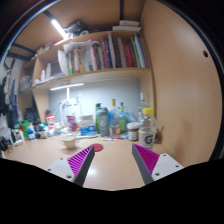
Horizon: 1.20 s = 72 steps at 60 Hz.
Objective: Pour water
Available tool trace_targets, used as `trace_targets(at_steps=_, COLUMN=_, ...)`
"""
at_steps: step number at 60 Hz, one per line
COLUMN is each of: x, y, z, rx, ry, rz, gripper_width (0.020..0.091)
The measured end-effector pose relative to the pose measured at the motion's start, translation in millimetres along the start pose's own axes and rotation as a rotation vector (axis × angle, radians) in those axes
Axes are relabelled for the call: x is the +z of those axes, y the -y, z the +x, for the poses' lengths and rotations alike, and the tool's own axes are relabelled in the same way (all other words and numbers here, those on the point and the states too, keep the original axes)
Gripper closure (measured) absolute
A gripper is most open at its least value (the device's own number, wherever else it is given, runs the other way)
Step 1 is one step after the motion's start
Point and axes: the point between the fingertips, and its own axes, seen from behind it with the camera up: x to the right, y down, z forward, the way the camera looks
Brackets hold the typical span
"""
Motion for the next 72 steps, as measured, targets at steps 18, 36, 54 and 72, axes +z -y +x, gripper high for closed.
trace_targets(at_steps=18, x=81, y=-23, z=106, rx=0.037, ry=-0.134, rz=-0.017, gripper_width=0.027)
trace_targets(at_steps=36, x=143, y=-23, z=145, rx=-0.163, ry=-0.198, rz=-0.004, gripper_width=0.0268)
trace_targets(at_steps=54, x=195, y=-30, z=155, rx=-0.099, ry=-0.172, rz=0.025, gripper_width=0.0324)
trace_targets(at_steps=72, x=202, y=-29, z=167, rx=-0.026, ry=-0.208, rz=0.049, gripper_width=0.0577)
